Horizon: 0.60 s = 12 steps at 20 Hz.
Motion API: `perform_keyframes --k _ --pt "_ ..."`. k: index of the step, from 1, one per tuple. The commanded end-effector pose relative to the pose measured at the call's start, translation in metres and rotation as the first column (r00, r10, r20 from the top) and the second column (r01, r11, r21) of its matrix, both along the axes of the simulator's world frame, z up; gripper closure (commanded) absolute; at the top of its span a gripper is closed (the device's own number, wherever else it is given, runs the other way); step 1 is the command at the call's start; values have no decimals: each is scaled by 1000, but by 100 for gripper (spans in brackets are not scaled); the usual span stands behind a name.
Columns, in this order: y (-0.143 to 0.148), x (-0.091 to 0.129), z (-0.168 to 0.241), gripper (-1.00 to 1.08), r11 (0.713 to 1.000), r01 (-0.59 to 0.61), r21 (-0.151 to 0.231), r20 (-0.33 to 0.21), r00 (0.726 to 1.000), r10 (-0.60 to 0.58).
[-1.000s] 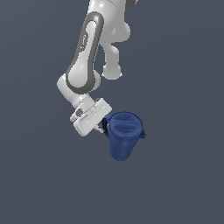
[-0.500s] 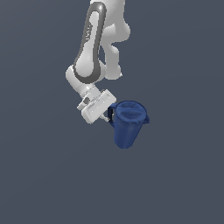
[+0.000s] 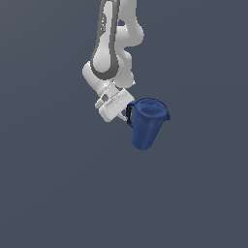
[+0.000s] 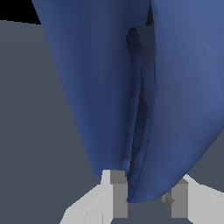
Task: Pick up the object and move it to a goal position.
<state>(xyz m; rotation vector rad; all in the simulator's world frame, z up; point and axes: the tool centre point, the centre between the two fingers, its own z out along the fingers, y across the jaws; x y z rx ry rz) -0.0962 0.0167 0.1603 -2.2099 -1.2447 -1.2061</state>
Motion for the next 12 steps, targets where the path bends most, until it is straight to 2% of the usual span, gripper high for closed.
perform_keyframes --k 1,7,12 --pt "6 -14 4 108 1000 0 1 3 1000 0" --pt "17 -39 9 108 1000 0 1 4 1000 0" --pt "21 -50 11 108 1000 0 1 4 1000 0"
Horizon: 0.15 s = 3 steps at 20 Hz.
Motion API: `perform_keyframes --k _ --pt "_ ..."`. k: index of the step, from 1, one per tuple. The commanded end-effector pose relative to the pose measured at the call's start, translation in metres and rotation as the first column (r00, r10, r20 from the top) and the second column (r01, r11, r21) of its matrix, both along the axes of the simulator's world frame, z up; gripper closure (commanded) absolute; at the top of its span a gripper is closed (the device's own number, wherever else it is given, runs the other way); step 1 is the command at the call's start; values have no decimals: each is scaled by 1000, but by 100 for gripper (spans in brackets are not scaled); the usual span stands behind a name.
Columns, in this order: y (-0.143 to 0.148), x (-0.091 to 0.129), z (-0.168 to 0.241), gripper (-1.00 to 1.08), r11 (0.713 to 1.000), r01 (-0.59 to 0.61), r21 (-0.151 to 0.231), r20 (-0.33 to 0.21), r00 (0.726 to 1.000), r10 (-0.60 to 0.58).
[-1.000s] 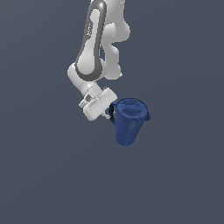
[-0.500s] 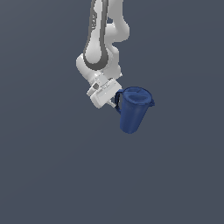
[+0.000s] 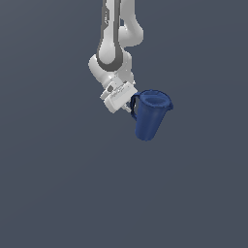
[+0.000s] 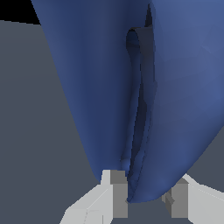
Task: Pick up the object and move it to a goal position.
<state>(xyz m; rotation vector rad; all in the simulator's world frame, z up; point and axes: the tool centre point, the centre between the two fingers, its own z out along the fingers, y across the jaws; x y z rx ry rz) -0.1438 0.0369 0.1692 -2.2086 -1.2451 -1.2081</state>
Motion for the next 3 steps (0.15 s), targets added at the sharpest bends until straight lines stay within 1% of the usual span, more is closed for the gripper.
perform_keyframes --k 1,3 --pt "2 -3 2 108 1000 0 1 4 1000 0" --pt "2 -4 2 108 1000 0 1 4 1000 0"
